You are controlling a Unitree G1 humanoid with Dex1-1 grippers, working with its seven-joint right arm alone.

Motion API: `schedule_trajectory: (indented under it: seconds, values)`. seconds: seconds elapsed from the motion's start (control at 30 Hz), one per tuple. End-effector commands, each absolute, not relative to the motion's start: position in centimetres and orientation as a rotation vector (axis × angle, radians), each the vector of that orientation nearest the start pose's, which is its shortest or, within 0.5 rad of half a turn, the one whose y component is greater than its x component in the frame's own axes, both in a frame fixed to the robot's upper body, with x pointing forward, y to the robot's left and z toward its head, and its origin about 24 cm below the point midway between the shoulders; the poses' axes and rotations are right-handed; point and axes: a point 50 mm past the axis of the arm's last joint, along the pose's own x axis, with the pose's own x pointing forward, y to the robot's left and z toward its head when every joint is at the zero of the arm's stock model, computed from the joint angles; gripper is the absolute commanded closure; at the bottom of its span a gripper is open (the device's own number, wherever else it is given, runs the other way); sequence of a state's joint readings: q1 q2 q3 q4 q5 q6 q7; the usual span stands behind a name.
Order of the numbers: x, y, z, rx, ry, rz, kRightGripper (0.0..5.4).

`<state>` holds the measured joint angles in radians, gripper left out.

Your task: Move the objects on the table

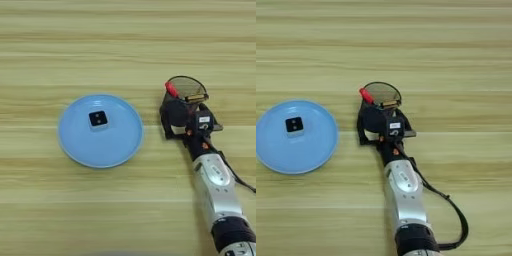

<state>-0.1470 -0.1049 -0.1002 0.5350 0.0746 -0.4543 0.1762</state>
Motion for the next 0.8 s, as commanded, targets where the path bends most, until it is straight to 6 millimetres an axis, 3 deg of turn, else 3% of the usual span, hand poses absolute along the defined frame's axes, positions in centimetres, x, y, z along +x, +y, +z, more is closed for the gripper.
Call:
schedule_trajectory:
  seconds: [0.03,0.7,0.8]
  values:
    - [28.7,-18.4,3.2,-0.05,-0.189,0.088,0.01]
    - [30.1,-17.8,3.2,-0.028,-0.18,0.113,0.01]
    - [30.0,-17.7,3.1,-0.019,-0.188,0.126,0.28]
